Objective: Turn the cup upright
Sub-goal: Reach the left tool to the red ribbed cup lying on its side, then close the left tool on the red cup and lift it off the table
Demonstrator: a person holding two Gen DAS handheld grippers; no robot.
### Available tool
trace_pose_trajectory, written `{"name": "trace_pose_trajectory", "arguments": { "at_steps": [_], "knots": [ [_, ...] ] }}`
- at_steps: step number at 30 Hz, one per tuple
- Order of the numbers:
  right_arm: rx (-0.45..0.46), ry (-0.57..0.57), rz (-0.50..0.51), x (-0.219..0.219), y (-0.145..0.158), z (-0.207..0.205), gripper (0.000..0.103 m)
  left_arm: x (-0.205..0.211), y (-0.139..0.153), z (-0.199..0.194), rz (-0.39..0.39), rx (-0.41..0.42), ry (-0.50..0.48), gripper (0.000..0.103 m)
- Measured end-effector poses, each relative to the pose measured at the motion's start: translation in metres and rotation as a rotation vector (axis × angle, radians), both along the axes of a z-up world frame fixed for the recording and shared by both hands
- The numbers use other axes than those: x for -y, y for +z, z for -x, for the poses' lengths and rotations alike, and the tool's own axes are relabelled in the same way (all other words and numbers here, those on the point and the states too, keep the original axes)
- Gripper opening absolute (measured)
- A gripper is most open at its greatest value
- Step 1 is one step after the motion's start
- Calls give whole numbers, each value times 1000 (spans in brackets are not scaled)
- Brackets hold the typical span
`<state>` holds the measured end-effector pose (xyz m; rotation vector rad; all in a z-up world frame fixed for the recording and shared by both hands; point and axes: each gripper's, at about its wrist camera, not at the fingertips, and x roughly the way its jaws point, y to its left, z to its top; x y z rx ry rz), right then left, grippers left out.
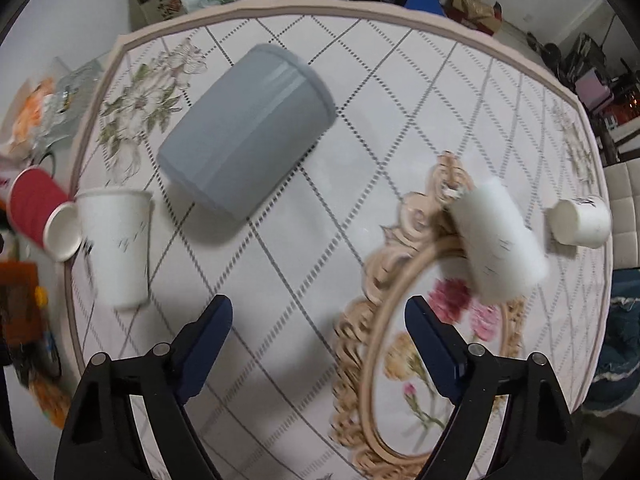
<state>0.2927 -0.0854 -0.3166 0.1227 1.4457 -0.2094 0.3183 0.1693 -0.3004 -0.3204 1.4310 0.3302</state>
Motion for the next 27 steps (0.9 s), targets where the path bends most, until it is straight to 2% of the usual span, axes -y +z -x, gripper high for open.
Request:
{"name": "trace_pose_trajectory", "arguments": {
  "at_steps": [2, 6, 14, 16, 18, 23, 25, 27],
  "knots": [
    [-7, -7, 1, -5, -8, -11, 89, -1, -13, -15, 27, -9, 1, 96],
    [-20, -6, 20, -12, -22, -25, 89, -3, -33, -40, 21, -24, -23, 95],
    [-30, -2, 49, -15, -36, -34, 89, -13, -57, -54, 89, -52, 13, 95],
    [-26, 8, 68, -19, -39, -38, 89, -15, -57, -53, 100, -50, 26, 86],
    [-28, 12, 74, -21, -41, -40, 89, -17, -54, -52, 95, -33, 32, 84],
    [-42, 16, 89, -20, -45, -46, 89, -16, -45, -52, 28, 0, -17, 80],
    [-40, 13, 94, -17, -46, -45, 89, -14, -39, -51, -20, 9, -57, 74],
    [-42, 10, 90, -16, -44, -46, 89, -10, -30, -51, -84, 24, -105, 73]
  ]
}}
